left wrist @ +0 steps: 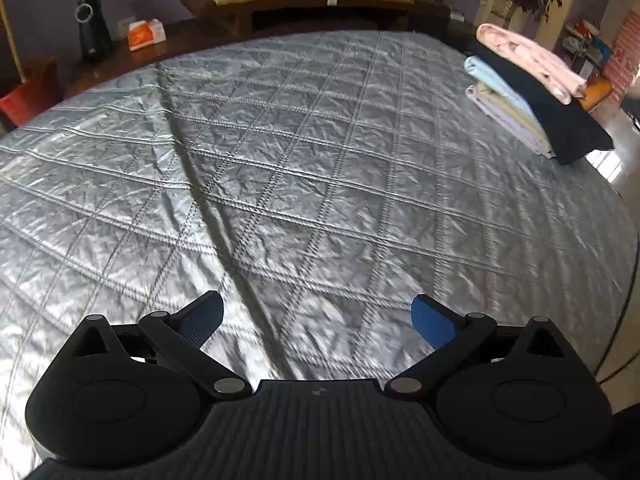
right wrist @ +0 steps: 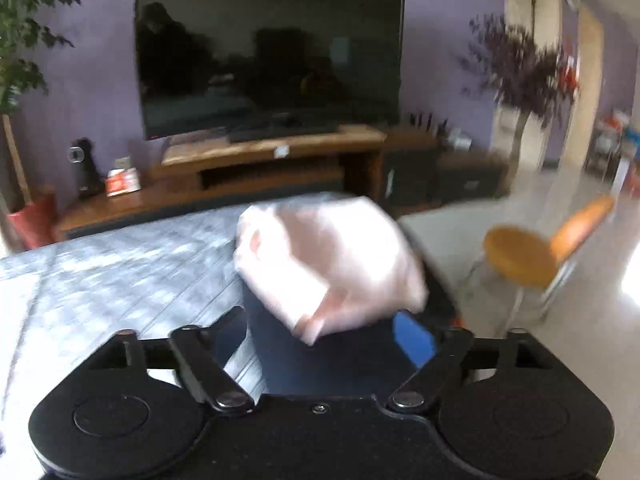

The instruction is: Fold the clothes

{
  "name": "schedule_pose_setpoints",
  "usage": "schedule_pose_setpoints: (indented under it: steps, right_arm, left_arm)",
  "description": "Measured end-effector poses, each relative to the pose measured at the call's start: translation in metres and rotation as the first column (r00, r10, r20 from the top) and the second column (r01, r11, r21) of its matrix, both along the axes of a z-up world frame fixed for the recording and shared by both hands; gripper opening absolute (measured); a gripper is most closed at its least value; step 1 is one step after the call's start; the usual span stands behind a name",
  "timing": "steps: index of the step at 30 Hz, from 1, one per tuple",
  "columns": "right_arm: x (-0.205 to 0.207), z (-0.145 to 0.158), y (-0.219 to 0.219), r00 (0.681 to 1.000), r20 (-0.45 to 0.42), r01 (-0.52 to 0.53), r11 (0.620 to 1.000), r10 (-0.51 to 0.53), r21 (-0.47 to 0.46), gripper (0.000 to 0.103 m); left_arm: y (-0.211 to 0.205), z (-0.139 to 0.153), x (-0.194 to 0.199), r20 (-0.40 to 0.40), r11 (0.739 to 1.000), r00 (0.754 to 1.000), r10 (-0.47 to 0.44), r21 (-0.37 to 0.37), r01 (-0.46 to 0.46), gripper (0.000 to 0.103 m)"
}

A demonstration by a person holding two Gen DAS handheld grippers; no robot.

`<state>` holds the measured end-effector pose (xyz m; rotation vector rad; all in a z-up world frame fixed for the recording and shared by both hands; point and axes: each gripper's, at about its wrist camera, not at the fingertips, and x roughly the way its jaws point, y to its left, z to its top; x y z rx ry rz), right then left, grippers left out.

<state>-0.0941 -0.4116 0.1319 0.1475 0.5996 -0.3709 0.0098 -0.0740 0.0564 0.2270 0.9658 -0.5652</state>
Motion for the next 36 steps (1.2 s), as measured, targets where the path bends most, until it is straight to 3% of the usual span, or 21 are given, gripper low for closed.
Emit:
schedule_pose_setpoints:
  steps: [3, 6, 9, 14, 20, 27, 31, 36]
  right_arm:
    - [-0.054, -0.008, 0.045, 0.998, 0.019, 0.051, 0.996, -0.053, 0.074, 0.102]
    - [-0.088, -0.027, 0.078, 0.991, -0.002, 0.134, 0.975, -0.136, 0.177, 0.102]
    - [-0.109, -0.046, 0.105, 0.971, -0.090, 0.237, 0.937, -0.221, 0.255, 0.102]
    - [-0.114, -0.032, 0.123, 0.925, -0.241, 0.342, 0.920, -0.294, 0.193, 0.102]
    - [-0.144, -0.017, 0.168, 0.952, -0.187, 0.273, 0.949, -0.243, 0.155, 0.102]
    - [-0.175, -0.012, 0.181, 0.969, -0.168, 0.209, 0.966, -0.183, 0.152, 0.102]
    - [-0.193, -0.009, 0.189, 0.976, -0.158, 0.172, 0.974, -0.148, 0.151, 0.102]
    - [-0.218, 0.001, 0.202, 0.983, -0.139, 0.138, 0.984, -0.122, 0.115, 0.102]
  left_arm:
    - [0.004, 0.009, -0.032, 0.030, 1.000, 1.000, -0.001, 0.017, 0.000, 0.101]
    - [0.012, 0.020, -0.065, -0.005, 1.000, 1.000, 0.008, -0.011, -0.008, 0.101]
    - [0.017, 0.040, -0.101, -0.003, 0.999, 1.000, 0.022, -0.025, -0.022, 0.102]
    - [0.015, 0.076, -0.153, 0.025, 0.997, 0.998, 0.058, -0.046, -0.057, 0.103]
    - [-0.002, 0.106, -0.208, 0.059, 0.998, 0.996, 0.060, -0.029, -0.059, 0.103]
    - [-0.008, 0.127, -0.253, 0.084, 0.998, 0.994, 0.067, -0.016, -0.065, 0.103]
    - [-0.002, 0.139, -0.278, 0.138, 0.996, 0.987, 0.086, 0.004, -0.087, 0.103]
    - [0.014, 0.150, -0.310, 0.168, 0.992, 0.978, 0.126, -0.026, -0.123, 0.103]
